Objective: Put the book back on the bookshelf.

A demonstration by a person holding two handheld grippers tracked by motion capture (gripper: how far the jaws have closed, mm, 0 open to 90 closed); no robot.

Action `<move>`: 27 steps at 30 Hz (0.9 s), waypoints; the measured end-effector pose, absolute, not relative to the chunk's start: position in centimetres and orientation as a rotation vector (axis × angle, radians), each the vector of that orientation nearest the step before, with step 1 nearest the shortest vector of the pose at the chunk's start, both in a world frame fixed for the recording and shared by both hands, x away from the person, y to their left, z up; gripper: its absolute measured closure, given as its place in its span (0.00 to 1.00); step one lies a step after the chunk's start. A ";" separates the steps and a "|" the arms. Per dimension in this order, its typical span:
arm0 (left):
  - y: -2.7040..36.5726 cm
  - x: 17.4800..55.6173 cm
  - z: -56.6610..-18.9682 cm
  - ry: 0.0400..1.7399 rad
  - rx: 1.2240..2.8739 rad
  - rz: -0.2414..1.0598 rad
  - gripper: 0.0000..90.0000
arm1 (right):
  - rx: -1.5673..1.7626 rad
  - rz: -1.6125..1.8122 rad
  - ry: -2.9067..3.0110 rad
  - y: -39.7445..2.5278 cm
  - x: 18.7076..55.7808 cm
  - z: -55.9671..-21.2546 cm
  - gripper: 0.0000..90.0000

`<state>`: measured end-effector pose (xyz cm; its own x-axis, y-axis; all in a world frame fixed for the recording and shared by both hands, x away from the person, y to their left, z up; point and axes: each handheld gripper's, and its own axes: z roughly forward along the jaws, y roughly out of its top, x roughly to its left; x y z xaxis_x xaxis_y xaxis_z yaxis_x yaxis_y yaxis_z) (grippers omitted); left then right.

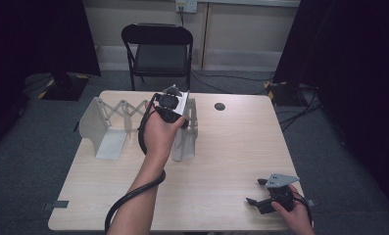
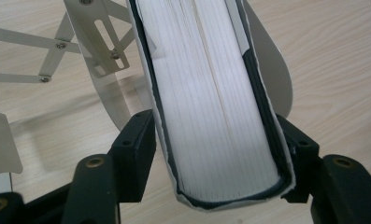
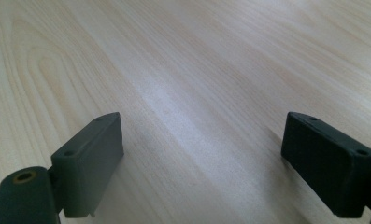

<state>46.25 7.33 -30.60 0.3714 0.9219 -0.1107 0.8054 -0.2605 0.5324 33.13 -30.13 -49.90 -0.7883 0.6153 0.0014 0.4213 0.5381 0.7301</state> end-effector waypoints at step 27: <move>8.4 44.2 -30.7 1.407 2.136 0.273 0.43 | 0.869 1.094 2.520 -30.1 33.1 -49.9 0.14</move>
<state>44.20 8.38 -30.68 0.4280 0.8939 -0.1330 0.7796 -0.2907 0.5547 33.12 -30.13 -49.90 -0.7877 0.6160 0.0002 0.4207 0.5378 0.7306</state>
